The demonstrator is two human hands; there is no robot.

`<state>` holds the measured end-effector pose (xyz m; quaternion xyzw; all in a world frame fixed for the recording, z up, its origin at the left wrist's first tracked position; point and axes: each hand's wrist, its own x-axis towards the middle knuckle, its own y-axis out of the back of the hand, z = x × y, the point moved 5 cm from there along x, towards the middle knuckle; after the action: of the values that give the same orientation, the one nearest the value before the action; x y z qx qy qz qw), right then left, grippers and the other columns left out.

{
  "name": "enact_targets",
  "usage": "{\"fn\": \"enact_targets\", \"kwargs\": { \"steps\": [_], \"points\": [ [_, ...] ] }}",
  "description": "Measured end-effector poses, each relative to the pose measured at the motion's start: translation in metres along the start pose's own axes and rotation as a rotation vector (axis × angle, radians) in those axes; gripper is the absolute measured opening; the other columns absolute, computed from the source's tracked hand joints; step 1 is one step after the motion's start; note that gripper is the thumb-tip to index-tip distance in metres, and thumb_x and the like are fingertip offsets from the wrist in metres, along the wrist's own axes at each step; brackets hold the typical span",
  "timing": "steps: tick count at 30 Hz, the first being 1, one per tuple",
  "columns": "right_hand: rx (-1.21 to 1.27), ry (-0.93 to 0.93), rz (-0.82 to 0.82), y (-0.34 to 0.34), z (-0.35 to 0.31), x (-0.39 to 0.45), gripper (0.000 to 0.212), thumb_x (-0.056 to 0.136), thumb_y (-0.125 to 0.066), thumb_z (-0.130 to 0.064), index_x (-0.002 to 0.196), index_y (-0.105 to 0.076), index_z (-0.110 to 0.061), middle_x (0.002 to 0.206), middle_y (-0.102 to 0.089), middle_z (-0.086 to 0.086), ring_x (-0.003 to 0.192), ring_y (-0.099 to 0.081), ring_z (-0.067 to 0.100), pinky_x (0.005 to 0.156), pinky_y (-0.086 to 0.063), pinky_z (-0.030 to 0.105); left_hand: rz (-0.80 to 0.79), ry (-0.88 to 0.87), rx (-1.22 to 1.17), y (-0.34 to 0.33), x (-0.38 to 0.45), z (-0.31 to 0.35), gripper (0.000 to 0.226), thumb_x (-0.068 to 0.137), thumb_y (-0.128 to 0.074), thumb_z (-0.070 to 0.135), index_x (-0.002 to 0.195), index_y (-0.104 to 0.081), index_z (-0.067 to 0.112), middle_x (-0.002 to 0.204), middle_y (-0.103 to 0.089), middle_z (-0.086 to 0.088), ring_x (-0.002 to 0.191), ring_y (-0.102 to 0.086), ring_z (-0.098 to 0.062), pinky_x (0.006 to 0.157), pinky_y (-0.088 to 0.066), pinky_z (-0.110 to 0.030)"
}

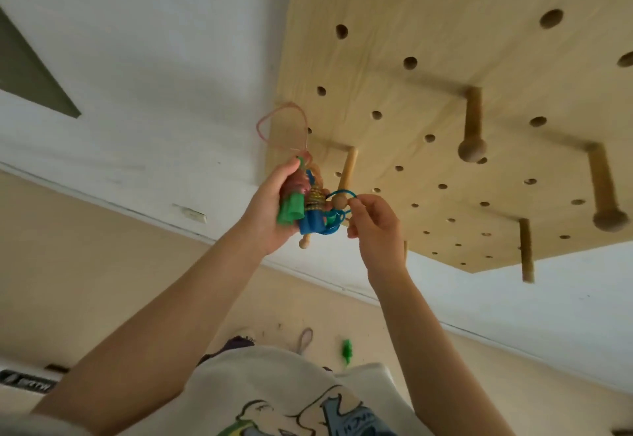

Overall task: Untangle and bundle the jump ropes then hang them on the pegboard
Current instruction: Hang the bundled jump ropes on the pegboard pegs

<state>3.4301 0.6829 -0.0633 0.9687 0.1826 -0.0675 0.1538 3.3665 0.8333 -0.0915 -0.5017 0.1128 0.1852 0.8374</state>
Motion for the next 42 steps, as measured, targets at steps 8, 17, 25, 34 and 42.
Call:
{"fn": "enact_targets", "kwargs": {
  "steps": [8,17,25,34,42],
  "points": [
    [0.038,-0.010,0.015,-0.003,-0.009,0.009,0.008,0.096,-0.059,-0.018,0.093,-0.065,-0.022,0.064,-0.065,-0.003,0.056,-0.055,0.013,0.056,-0.049,0.027,0.030,-0.079,0.268,0.005,-0.004,0.010,0.015,0.086,-0.064,0.034,0.089,-0.078,0.027,0.088,-0.071,-0.001,0.082,-0.068,-0.017,0.079,-0.053,-0.033],
    [0.118,0.156,-0.184,-0.026,-0.056,-0.017,0.052,0.079,-0.066,-0.057,0.116,-0.066,-0.021,0.081,-0.058,0.008,0.055,-0.052,0.013,0.050,-0.043,0.022,-0.137,-0.040,0.612,0.002,-0.038,0.016,0.047,0.068,-0.076,0.045,0.111,-0.071,0.026,0.101,-0.071,-0.008,0.087,-0.068,-0.027,0.082,-0.055,-0.043],
    [0.174,0.120,-0.265,-0.027,-0.061,-0.028,0.033,0.088,-0.063,-0.038,0.071,-0.063,-0.011,0.056,-0.051,0.009,0.050,-0.041,0.016,0.052,-0.039,0.021,-0.077,0.121,0.626,0.035,-0.045,0.009,0.061,0.066,-0.058,0.081,0.096,-0.079,0.033,0.093,-0.076,-0.004,0.083,-0.073,-0.020,0.085,-0.060,-0.040],
    [0.073,0.025,-0.388,-0.029,-0.047,-0.033,0.007,0.088,-0.061,-0.003,0.090,-0.064,-0.010,0.068,-0.062,0.008,0.053,-0.052,0.018,0.054,-0.044,0.027,0.327,-0.108,0.605,0.074,-0.033,0.027,0.043,0.081,-0.082,0.030,0.109,-0.064,0.004,0.086,-0.067,-0.008,0.074,-0.067,-0.018,0.059,-0.057,-0.028],
    [0.000,0.046,-0.070,-0.013,-0.030,-0.020,0.012,0.092,-0.062,-0.003,0.087,-0.069,-0.013,0.066,-0.068,0.003,0.048,-0.055,0.015,0.048,-0.045,0.024,-0.075,-0.189,0.800,0.014,-0.020,0.019,0.028,0.069,-0.088,0.011,0.075,-0.069,0.030,0.073,-0.066,0.014,0.068,-0.063,-0.002,0.062,-0.052,-0.017]
  ]
}}
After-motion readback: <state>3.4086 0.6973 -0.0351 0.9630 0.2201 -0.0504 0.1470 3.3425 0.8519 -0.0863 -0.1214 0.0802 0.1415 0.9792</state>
